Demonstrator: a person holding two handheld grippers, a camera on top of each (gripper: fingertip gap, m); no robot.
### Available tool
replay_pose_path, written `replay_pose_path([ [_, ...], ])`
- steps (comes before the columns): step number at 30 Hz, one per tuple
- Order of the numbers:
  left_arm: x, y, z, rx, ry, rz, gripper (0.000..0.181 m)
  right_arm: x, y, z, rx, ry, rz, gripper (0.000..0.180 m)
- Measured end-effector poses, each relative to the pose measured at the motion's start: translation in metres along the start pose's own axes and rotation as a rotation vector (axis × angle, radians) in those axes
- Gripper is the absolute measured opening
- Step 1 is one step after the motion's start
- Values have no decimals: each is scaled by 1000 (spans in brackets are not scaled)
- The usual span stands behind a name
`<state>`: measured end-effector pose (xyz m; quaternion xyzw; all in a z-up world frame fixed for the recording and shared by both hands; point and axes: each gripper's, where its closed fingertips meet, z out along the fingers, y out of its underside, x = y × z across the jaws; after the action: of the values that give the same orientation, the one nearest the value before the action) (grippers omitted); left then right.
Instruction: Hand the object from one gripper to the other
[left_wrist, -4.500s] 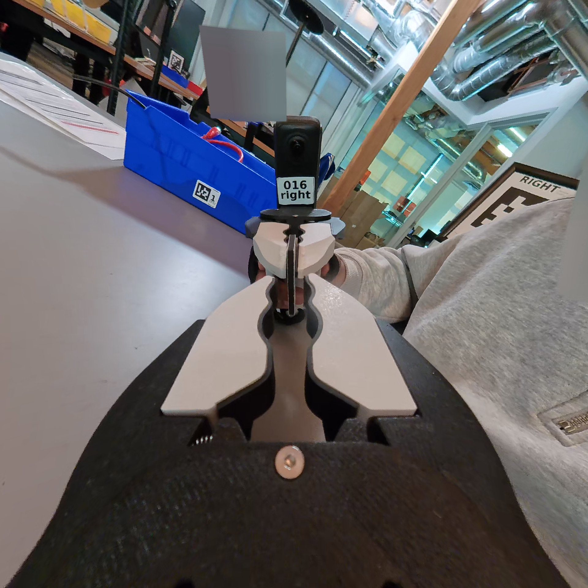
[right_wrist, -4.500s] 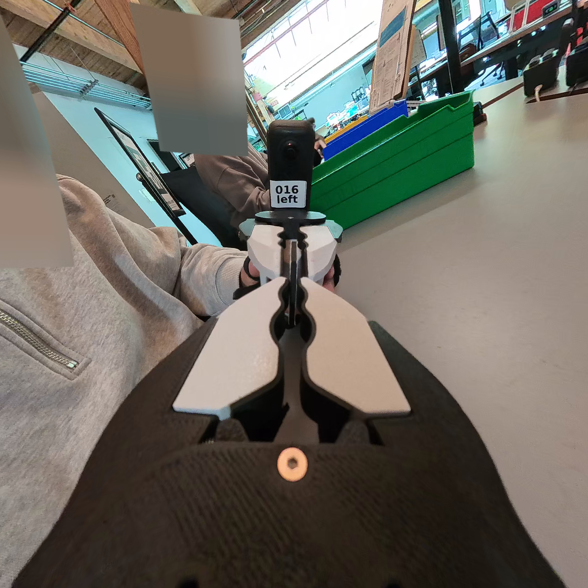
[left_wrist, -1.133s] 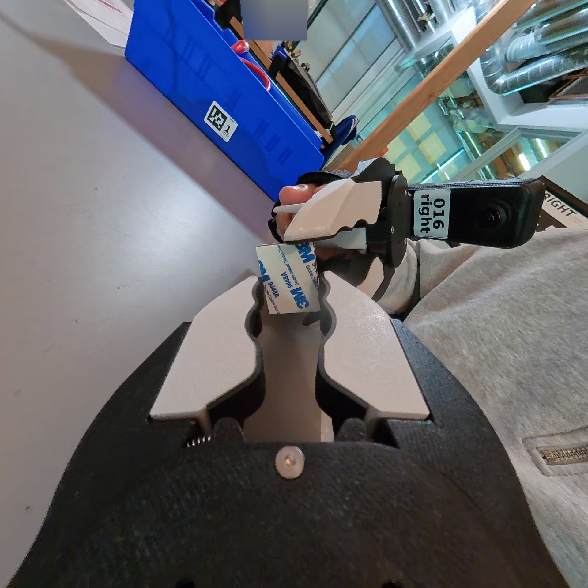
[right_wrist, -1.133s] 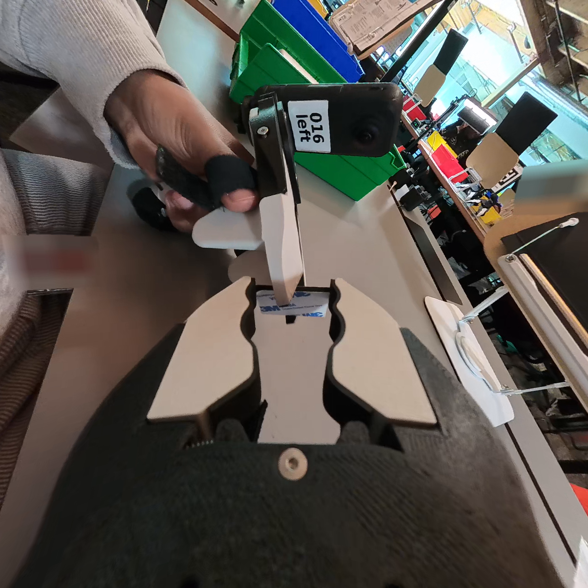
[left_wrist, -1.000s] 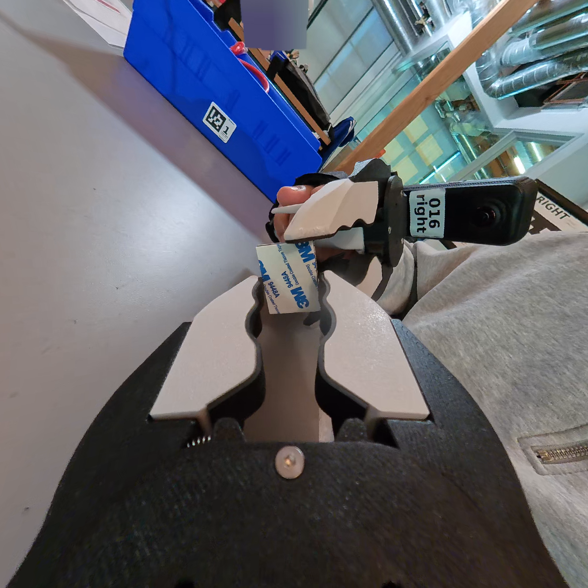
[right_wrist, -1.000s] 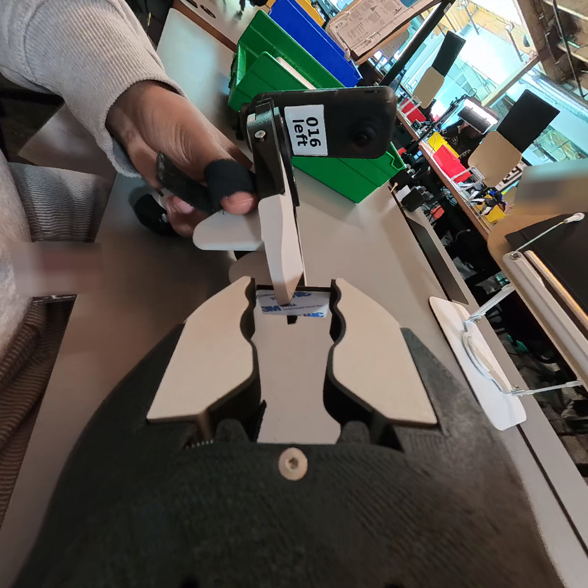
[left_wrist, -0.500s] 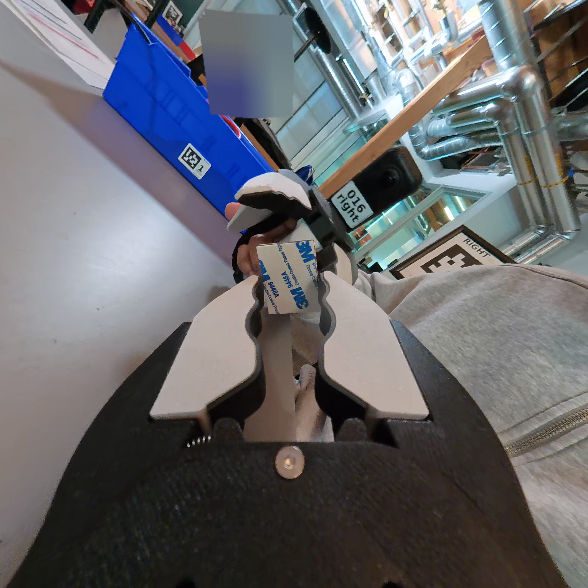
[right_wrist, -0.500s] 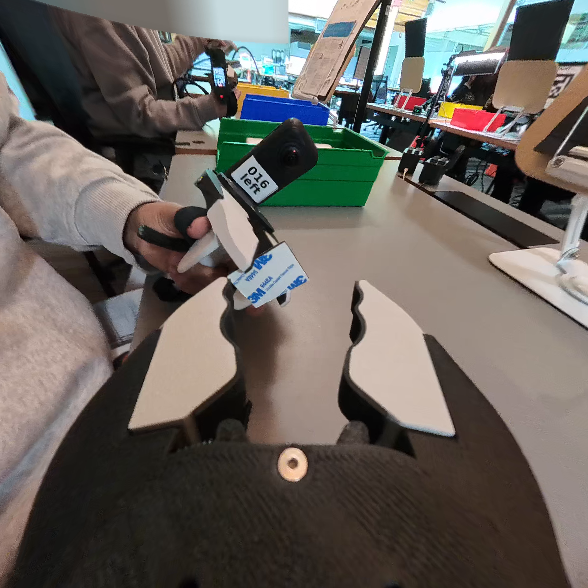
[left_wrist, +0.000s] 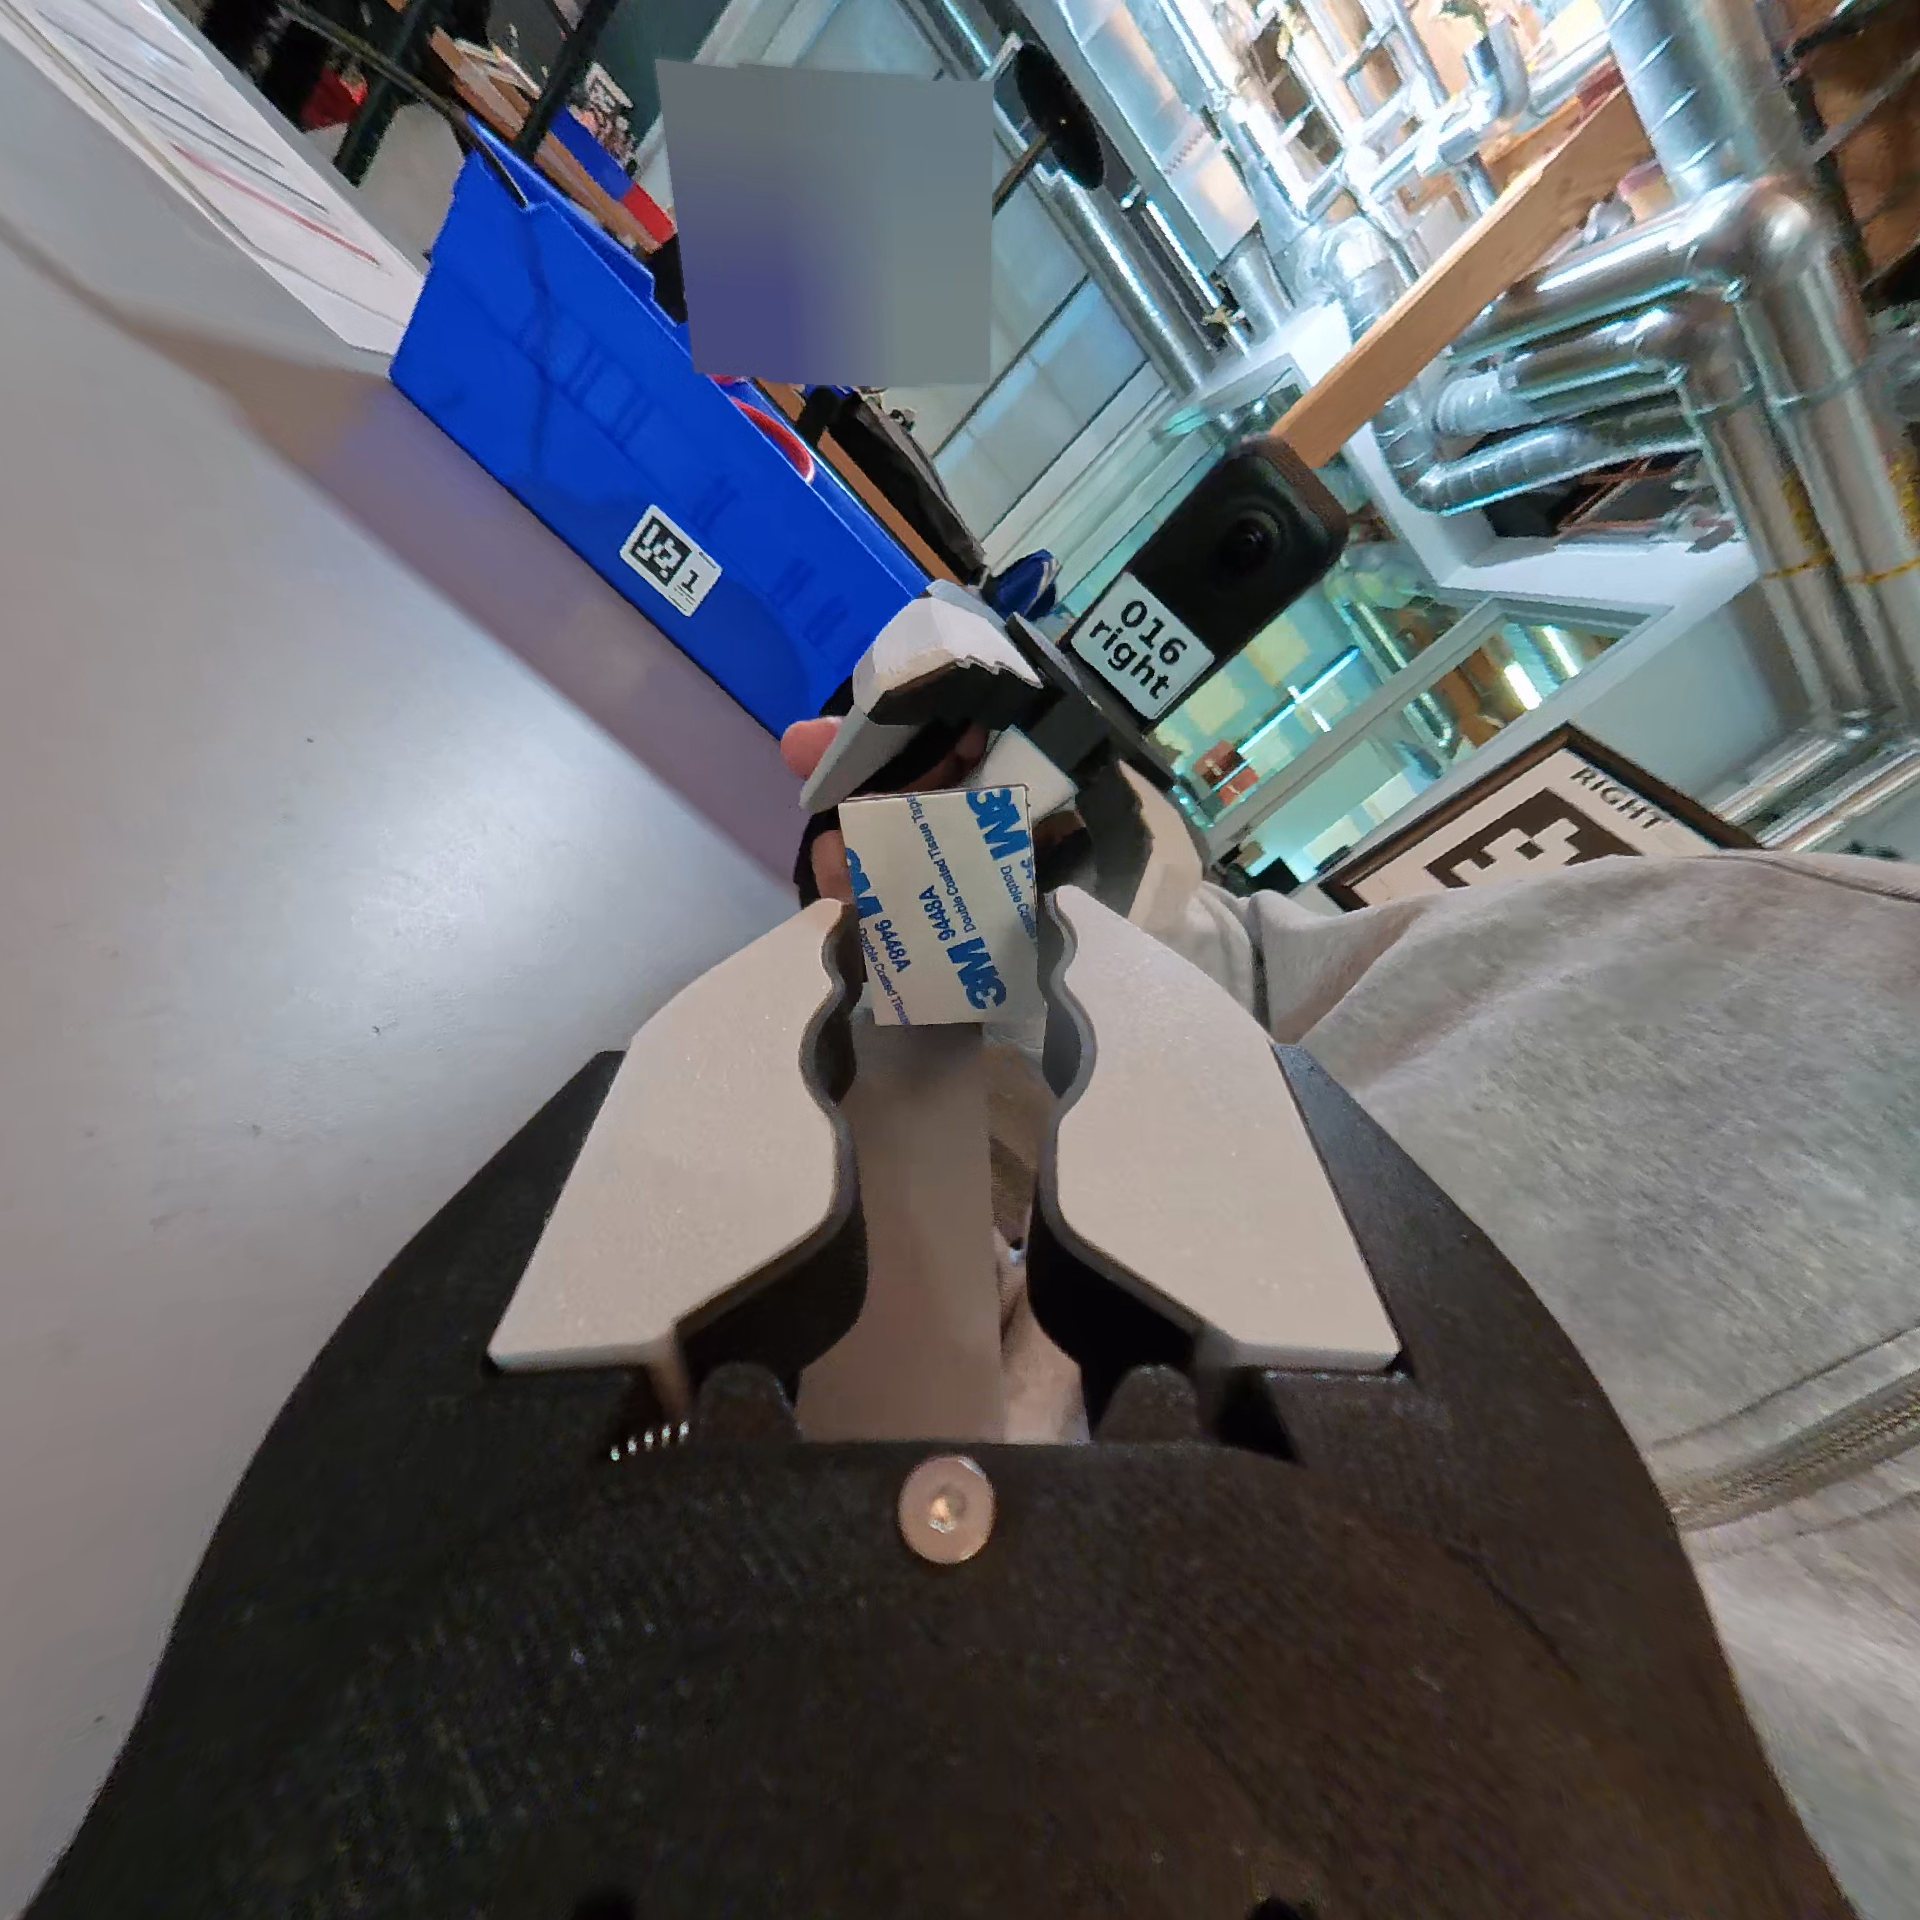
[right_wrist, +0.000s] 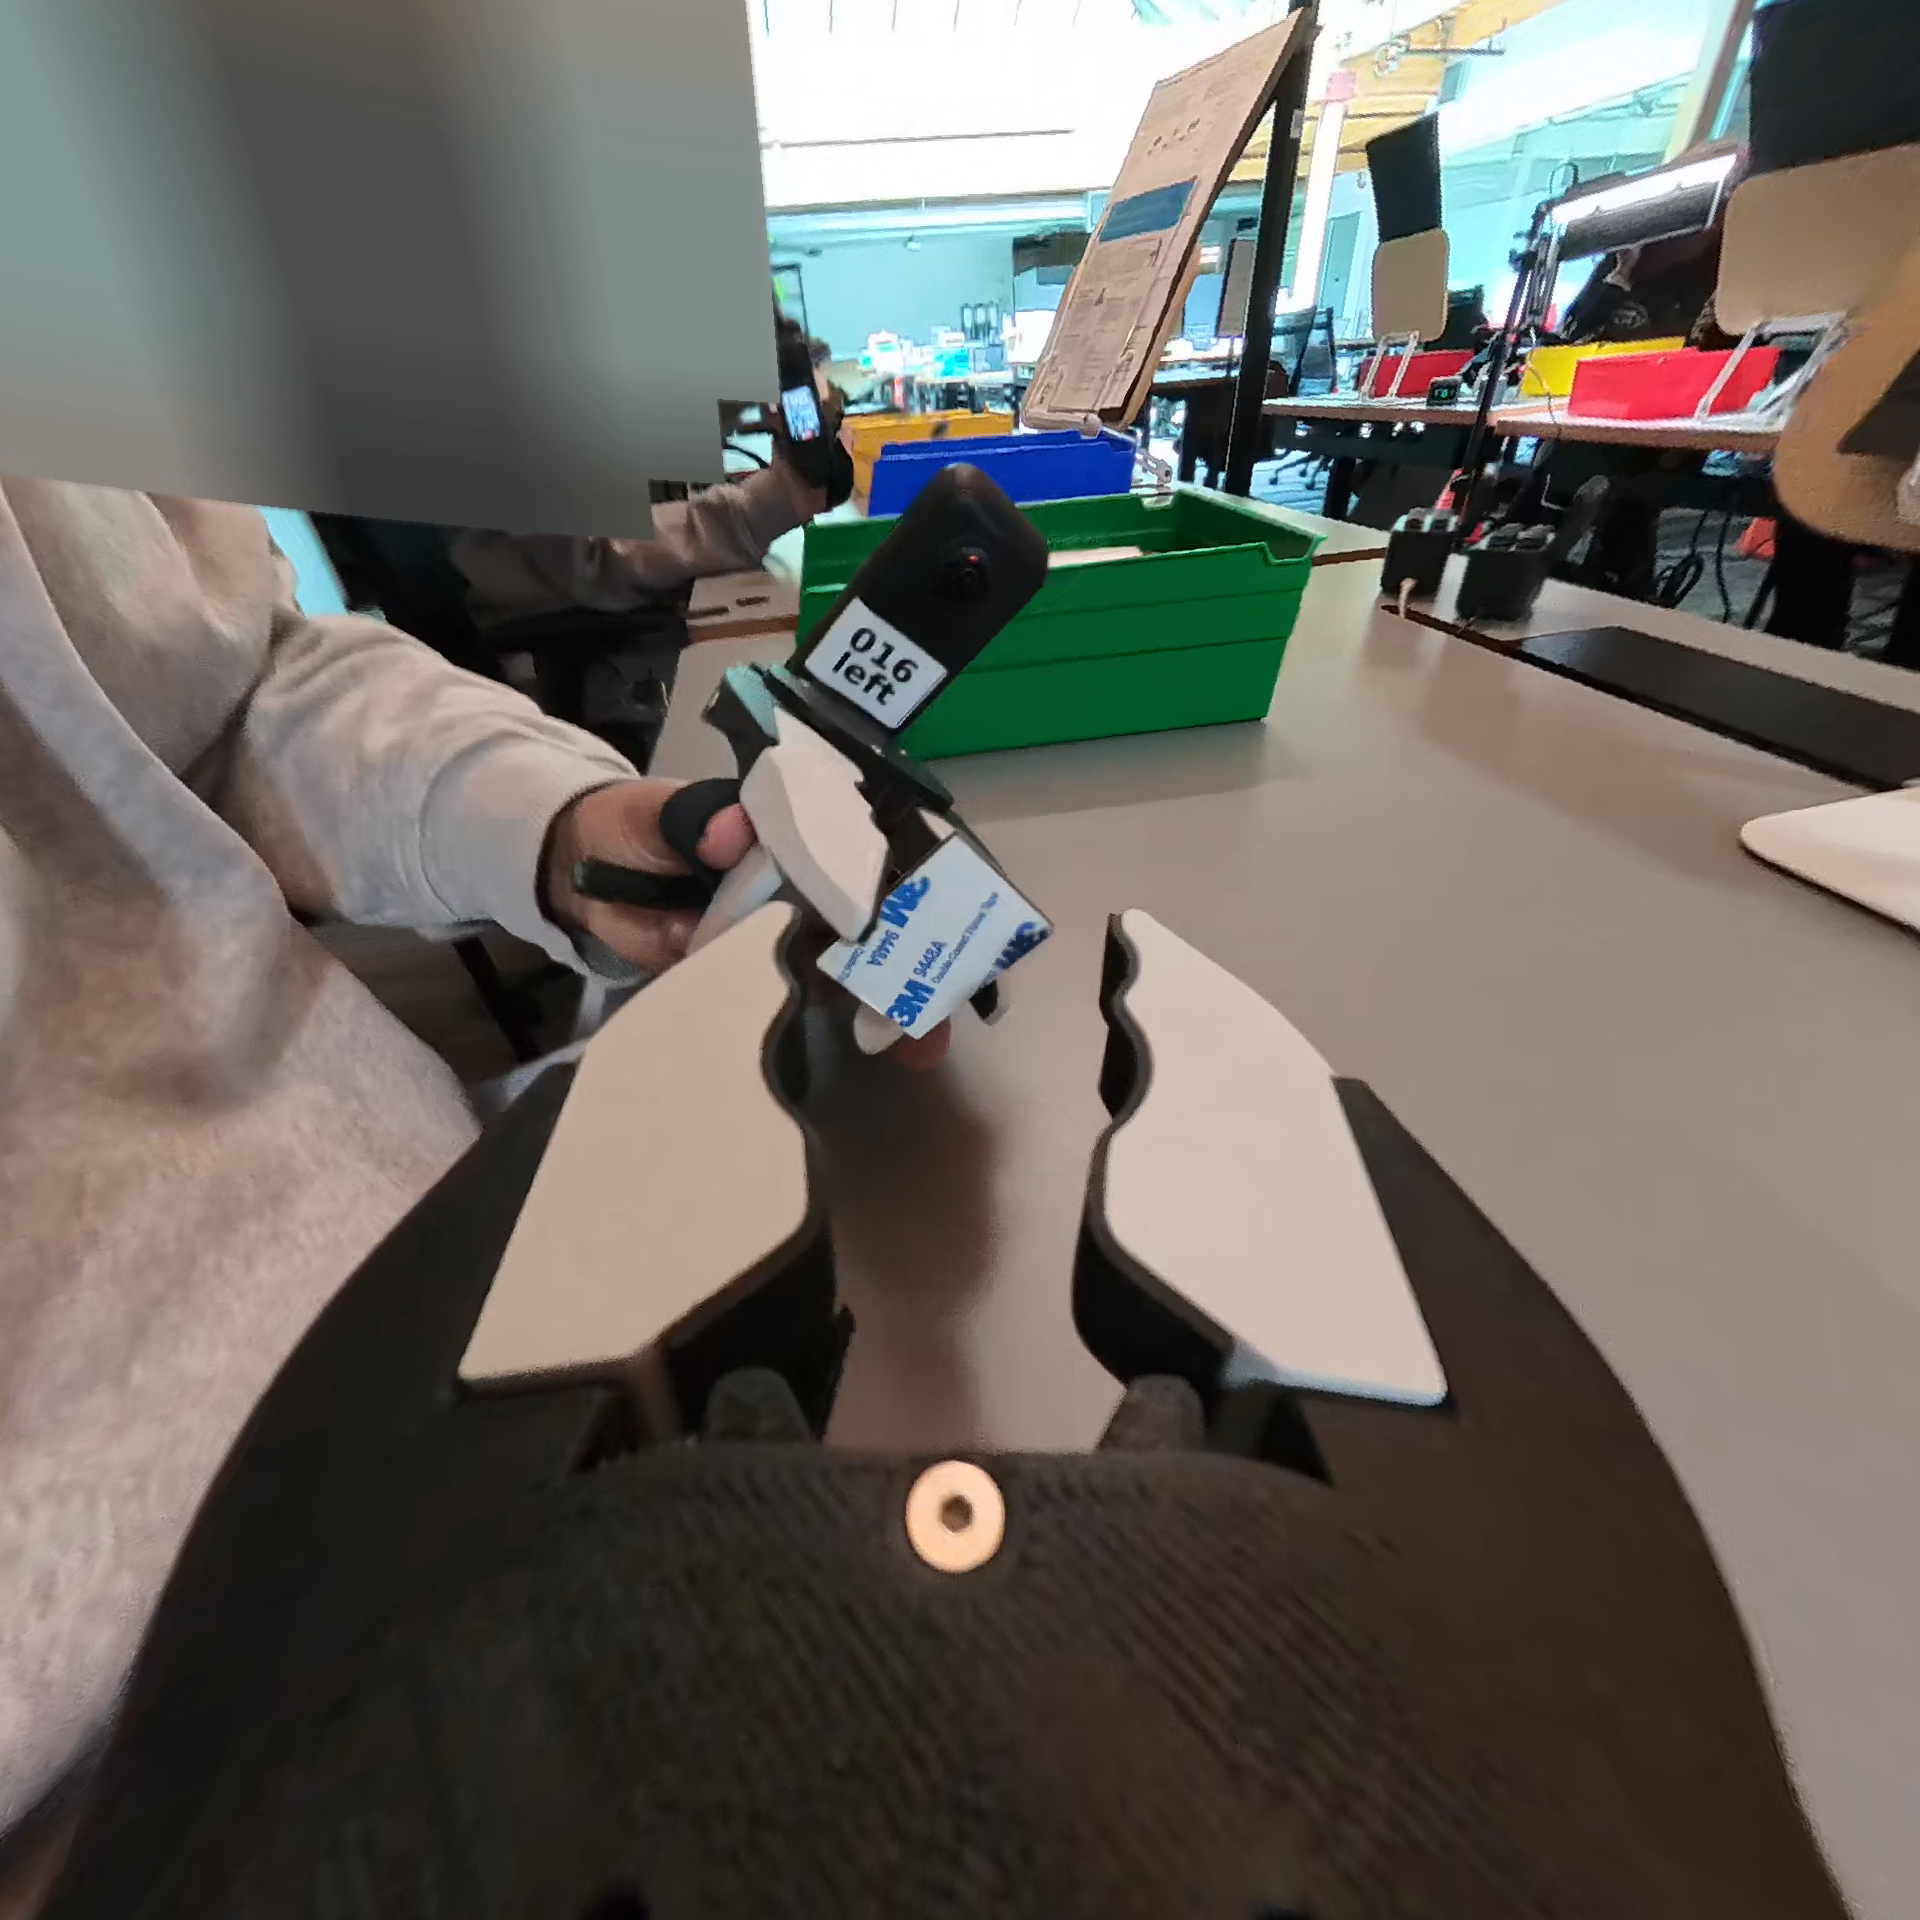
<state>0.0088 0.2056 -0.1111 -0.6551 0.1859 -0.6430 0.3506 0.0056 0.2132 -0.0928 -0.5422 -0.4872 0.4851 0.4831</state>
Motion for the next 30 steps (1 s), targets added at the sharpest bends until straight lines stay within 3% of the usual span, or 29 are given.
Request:
replay_pose_path([
  [1, 0, 0, 0, -2, -11, 24, 33, 1, -2, -1, 13, -4, 36, 54],
  [10, 10, 1, 3, -27, -73, 318, 32, -6, -11, 0, 118, -130, 347, 54],
  [17, 16, 7, 7, -46, -66, 411, 33, -19, -10, 7, 105, -167, 346, 48],
  [21, 19, 11, 9, -68, -54, 445, 32, -19, -8, 6, 90, -167, 337, 32],
  [30, 10, 4, 6, -28, -93, 384, 47, -12, -11, 0, 98, -135, 279, 33],
])
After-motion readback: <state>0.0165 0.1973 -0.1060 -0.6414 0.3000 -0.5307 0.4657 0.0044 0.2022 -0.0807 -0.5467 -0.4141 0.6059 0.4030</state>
